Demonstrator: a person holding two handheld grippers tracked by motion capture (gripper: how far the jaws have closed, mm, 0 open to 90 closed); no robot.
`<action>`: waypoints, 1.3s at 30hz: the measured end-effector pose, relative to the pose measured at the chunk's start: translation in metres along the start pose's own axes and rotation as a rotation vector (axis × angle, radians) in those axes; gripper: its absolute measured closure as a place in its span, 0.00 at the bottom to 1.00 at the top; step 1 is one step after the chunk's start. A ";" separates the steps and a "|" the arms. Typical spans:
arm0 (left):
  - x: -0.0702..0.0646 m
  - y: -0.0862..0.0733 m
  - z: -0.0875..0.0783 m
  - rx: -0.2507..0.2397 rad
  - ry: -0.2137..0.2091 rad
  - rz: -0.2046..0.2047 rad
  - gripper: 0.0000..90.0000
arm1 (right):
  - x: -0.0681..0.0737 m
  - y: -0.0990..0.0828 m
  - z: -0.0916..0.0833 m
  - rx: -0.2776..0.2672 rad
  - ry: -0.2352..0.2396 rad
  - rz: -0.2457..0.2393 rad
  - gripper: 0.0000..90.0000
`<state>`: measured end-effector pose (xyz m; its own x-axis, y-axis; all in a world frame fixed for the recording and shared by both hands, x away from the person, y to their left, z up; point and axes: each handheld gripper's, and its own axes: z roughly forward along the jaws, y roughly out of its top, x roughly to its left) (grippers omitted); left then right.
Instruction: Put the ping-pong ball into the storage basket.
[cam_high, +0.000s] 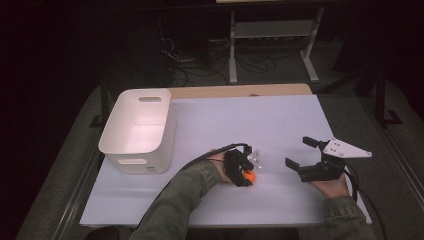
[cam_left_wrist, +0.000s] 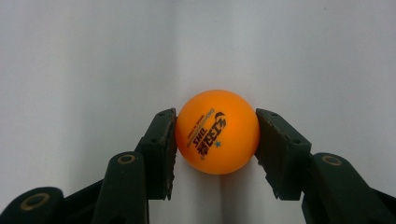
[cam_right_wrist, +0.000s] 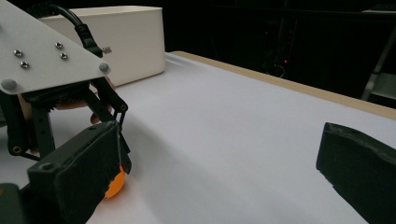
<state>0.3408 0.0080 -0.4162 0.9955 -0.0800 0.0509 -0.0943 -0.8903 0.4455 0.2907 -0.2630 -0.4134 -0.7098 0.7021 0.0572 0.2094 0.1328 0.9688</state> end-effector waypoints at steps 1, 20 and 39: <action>0.000 0.000 -0.001 -0.003 0.003 -0.003 0.56 | 0.000 0.000 0.000 0.000 0.000 0.000 0.00; 0.001 -0.003 -0.029 -0.017 0.034 -0.020 0.56 | 0.001 -0.001 -0.001 0.006 0.001 0.000 0.00; -0.002 -0.007 -0.066 -0.013 0.072 -0.036 0.56 | 0.001 0.000 -0.002 0.005 -0.006 -0.002 0.00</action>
<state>0.3383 0.0442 -0.3602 0.9950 -0.0148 0.0984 -0.0586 -0.8861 0.4598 0.2889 -0.2638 -0.4132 -0.7059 0.7062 0.0536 0.2113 0.1378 0.9676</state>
